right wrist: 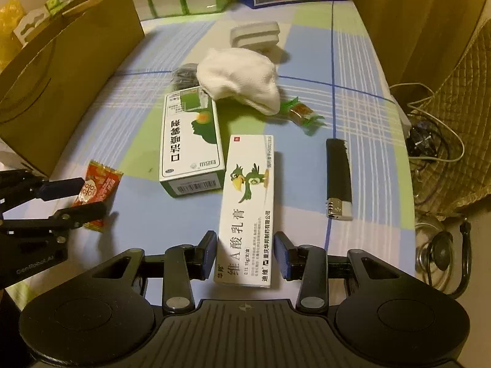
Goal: Organize objects
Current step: 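Grasp the red snack packet with the left tool while the right tool grasps the white parrot ointment box, then carry the snack packet and ointment box over the cardboard box with both tools, then open both tools to drop the packet and ointment box into the cardboard box, then withdraw both open tools from the cardboard box toward the remaining items, then grasp the white-and-green medicine box with the left tool while the right tool grasps the black lighter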
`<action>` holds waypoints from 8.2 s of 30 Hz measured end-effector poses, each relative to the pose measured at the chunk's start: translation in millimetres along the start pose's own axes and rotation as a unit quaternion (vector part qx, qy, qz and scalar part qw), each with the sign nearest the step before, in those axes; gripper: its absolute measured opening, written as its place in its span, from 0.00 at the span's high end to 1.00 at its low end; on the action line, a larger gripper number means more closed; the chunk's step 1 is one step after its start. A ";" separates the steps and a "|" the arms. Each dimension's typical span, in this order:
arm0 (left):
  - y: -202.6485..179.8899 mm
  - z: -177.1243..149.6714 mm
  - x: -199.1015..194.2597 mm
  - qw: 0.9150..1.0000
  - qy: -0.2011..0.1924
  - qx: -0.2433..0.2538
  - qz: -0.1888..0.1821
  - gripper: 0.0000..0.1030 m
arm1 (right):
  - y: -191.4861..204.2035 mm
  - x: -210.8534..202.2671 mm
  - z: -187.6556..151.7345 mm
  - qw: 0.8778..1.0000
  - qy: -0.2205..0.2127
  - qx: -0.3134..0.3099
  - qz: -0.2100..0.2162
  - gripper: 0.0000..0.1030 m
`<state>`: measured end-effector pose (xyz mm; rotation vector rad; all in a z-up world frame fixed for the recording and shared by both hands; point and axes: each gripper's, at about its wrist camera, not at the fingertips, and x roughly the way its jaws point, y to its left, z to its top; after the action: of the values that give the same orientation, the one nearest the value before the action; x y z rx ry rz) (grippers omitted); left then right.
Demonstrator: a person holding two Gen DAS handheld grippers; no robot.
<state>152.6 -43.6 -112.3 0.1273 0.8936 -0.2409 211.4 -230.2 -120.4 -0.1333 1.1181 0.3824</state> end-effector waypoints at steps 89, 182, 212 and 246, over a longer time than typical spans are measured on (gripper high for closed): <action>170.9 7.0 -216.0 0.985 -0.128 -0.080 0.083 0.77 | 242.7 -114.6 69.3 0.979 -0.169 -0.059 0.101 0.66; 108.2 -5.3 -227.3 0.983 -0.122 -0.125 0.059 0.09 | 156.7 -166.3 -10.7 0.969 -0.229 0.064 0.061 0.02; 35.4 9.1 -198.3 0.990 -0.116 -0.077 0.012 0.01 | 53.4 -165.7 -73.0 0.965 -0.210 0.155 -0.022 0.02; -32.9 68.8 -19.5 0.995 -0.046 -0.083 0.010 0.02 | -60.1 -76.3 -40.3 0.979 -0.158 0.119 -0.057 0.20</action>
<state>184.2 -86.8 -54.6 -0.0282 0.8175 -0.1520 170.1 -315.5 -74.9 0.0727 0.8284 0.1570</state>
